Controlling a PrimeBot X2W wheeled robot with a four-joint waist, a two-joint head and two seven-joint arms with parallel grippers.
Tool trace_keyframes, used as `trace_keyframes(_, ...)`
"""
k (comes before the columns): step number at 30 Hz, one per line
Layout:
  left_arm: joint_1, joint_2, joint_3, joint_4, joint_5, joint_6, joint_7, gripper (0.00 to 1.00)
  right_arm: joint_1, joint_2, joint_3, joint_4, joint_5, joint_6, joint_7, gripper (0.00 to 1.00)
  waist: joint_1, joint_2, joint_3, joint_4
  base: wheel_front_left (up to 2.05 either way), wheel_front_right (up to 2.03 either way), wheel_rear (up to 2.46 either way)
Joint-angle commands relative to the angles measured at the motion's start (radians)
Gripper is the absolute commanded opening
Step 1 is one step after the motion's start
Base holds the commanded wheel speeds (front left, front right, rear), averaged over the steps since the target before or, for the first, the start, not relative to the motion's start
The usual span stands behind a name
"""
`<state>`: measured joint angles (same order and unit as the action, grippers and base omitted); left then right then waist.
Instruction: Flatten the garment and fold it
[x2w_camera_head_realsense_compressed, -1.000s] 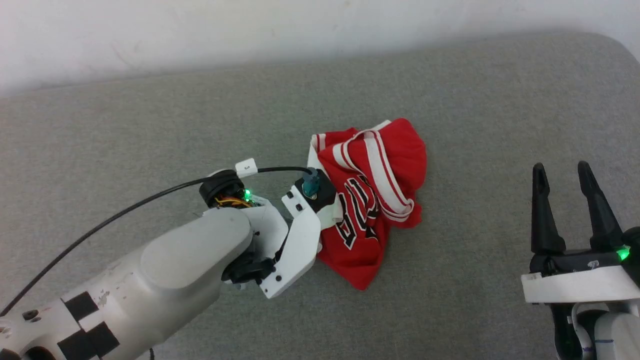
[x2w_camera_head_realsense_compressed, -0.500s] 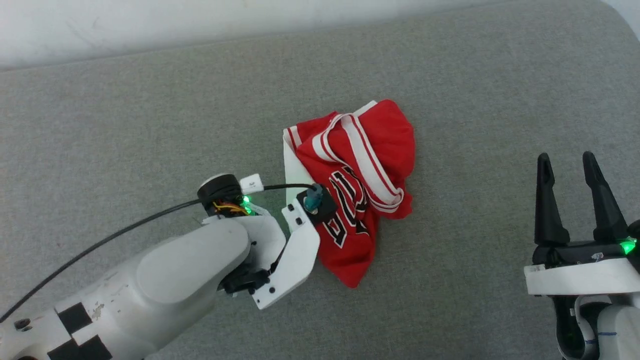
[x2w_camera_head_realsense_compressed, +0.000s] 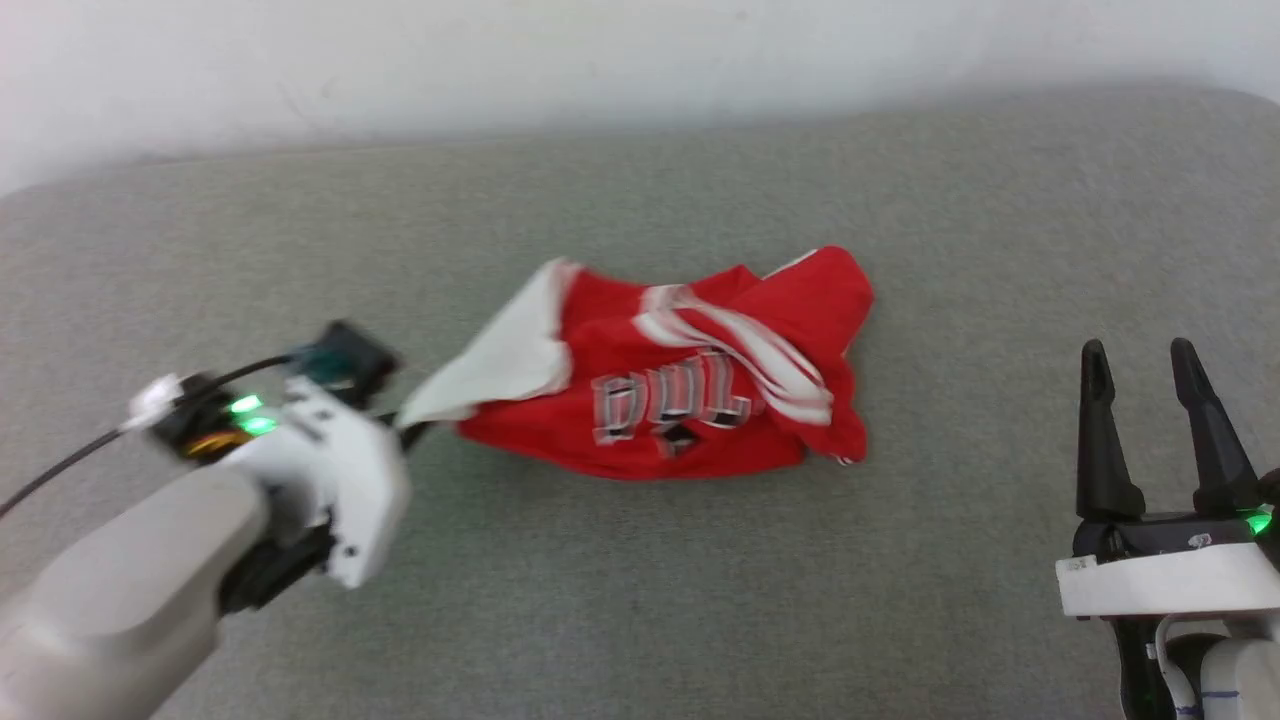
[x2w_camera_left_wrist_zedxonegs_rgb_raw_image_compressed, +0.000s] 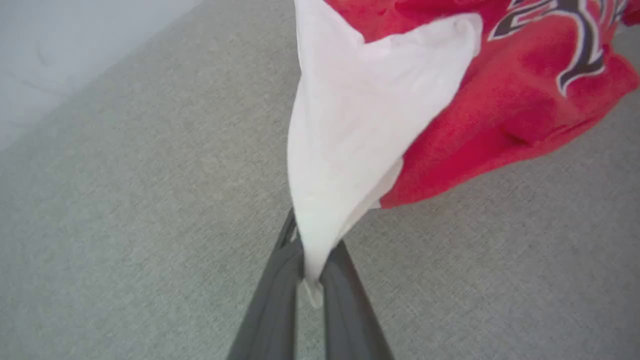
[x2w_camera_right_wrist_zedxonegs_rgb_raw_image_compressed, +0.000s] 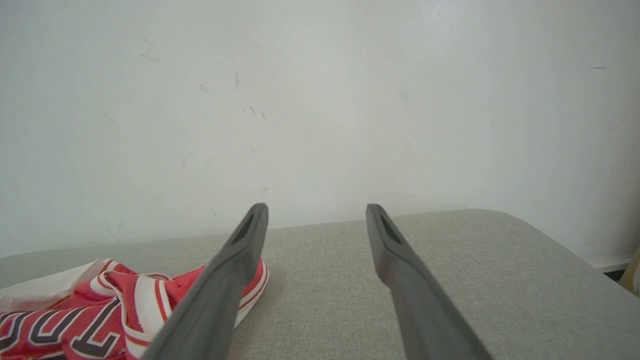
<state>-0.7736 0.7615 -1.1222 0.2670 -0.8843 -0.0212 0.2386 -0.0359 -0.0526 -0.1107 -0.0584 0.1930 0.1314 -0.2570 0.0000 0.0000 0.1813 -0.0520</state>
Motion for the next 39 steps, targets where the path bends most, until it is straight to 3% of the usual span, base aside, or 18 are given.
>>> trace_keyframes(1,0.025,0.015,0.012,0.008,-0.01,0.016,-0.014,0.0,0.005,0.002,0.001,-0.004,-0.004,-0.001,-0.005,1.0,0.0,0.0,-0.021,0.029,0.0,0.0,0.0)
trace_keyframes(8,0.187,0.098,0.08,0.056,-0.121,0.13,-0.103,0.0,0.013,0.002,0.002,-0.001,-0.013,-0.001,-0.005,1.0,0.0,0.0,-0.023,0.043,0.0,0.0,0.0)
trace_keyframes(12,0.266,0.107,0.078,0.107,-0.17,0.15,-0.105,0.0,0.018,0.002,0.003,0.007,-0.019,-0.001,-0.005,1.0,0.0,0.0,-0.031,0.042,0.0,0.0,0.0)
trace_keyframes(15,0.303,0.083,0.086,0.143,-0.208,0.149,-0.124,0.0,0.032,0.002,-0.002,0.013,-0.024,-0.001,-0.005,1.0,0.0,0.0,-0.05,0.047,0.0,0.0,0.0)
trace_keyframes(16,0.308,0.074,0.088,0.153,-0.207,0.15,-0.142,0.28,0.037,0.002,-0.004,0.016,-0.027,-0.001,-0.005,1.0,0.0,0.0,-0.058,0.05,0.0,0.0,0.0)
trace_keyframes(17,0.31,0.063,0.093,0.162,-0.203,0.154,-0.168,1.0,0.042,0.002,-0.006,0.018,-0.031,-0.001,-0.005,1.0,0.0,0.0,-0.067,0.055,0.0,0.0,0.0)
trace_keyframes(20,0.316,0.037,0.119,0.163,-0.199,0.166,-0.26,1.0,0.048,0.002,-0.009,0.017,-0.052,-0.001,-0.005,1.0,0.0,0.0,-0.096,0.07,0.0,0.0,0.0)
trace_keyframes(24,0.331,0.031,0.165,0.103,-0.173,0.229,-0.403,1.0,0.038,0.002,-0.013,0.003,-0.098,-0.001,-0.005,1.0,0.0,0.0,-0.132,0.091,0.0,0.0,0.0)
trace_keyframes(30,0.386,0.043,0.258,-0.081,-0.087,0.39,-0.496,1.0,-0.042,0.001,-0.012,-0.03,-0.184,-0.001,-0.005,1.0,0.0,0.0,-0.137,0.125,0.0,0.0,0.0)
trace_keyframes(34,0.453,-0.006,0.424,-0.212,0.074,0.495,-0.5,1.0,-0.129,-0.042,0.014,-0.014,-0.209,-0.001,-0.005,1.0,0.0,0.0,-0.12,0.144,0.0,0.0,0.0)
trace_keyframes(39,0.593,-0.118,0.636,-0.318,0.278,0.54,-0.5,1.0,-0.261,-0.15,0.121,0.11,-0.208,-0.001,-0.005,1.0,0.0,0.0,-0.093,0.156,0.0,0.0,0.0)
